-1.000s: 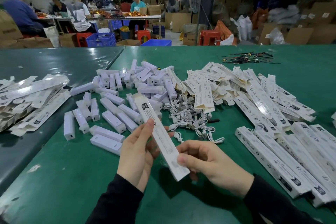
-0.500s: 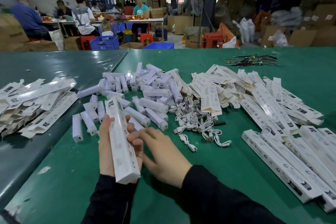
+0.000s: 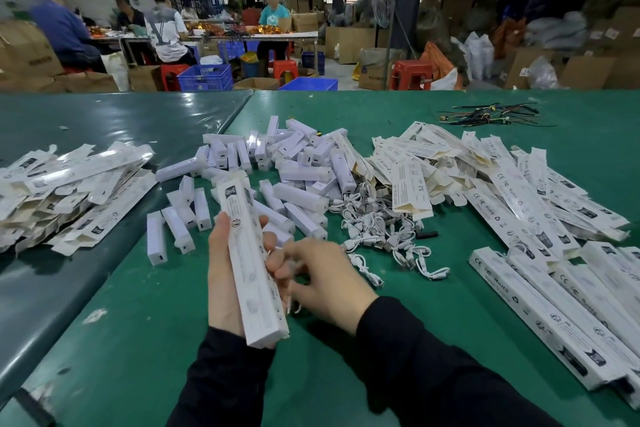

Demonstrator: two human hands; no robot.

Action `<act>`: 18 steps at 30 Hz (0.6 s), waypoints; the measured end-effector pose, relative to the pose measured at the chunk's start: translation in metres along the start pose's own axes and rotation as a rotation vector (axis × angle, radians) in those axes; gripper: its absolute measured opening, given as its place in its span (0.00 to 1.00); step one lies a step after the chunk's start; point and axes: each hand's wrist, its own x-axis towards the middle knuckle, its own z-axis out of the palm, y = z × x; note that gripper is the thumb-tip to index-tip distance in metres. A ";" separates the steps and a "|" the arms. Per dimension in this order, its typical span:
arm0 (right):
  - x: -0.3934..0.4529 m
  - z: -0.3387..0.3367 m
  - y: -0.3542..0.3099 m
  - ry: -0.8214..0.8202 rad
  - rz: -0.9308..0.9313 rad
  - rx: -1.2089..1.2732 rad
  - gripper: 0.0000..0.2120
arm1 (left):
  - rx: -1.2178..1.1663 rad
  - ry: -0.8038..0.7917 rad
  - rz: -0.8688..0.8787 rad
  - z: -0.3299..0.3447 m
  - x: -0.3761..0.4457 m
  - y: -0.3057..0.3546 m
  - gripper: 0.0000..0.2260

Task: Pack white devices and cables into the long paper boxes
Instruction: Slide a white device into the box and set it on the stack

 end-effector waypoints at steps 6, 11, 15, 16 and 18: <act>-0.042 -0.048 0.038 0.182 0.179 0.085 0.09 | 0.128 -0.063 -0.039 0.019 -0.014 -0.013 0.22; -0.076 -0.077 0.052 0.436 0.283 0.442 0.13 | 0.304 -0.069 -0.073 0.026 -0.023 -0.024 0.27; -0.086 -0.093 0.050 0.593 0.360 0.856 0.16 | 0.344 -0.084 -0.133 0.030 -0.027 -0.034 0.24; -0.087 -0.094 0.048 0.585 0.372 0.916 0.17 | 0.357 -0.092 -0.150 0.031 -0.028 -0.036 0.24; -0.089 -0.092 0.043 0.547 0.394 1.019 0.16 | 0.402 -0.102 -0.182 0.033 -0.030 -0.039 0.24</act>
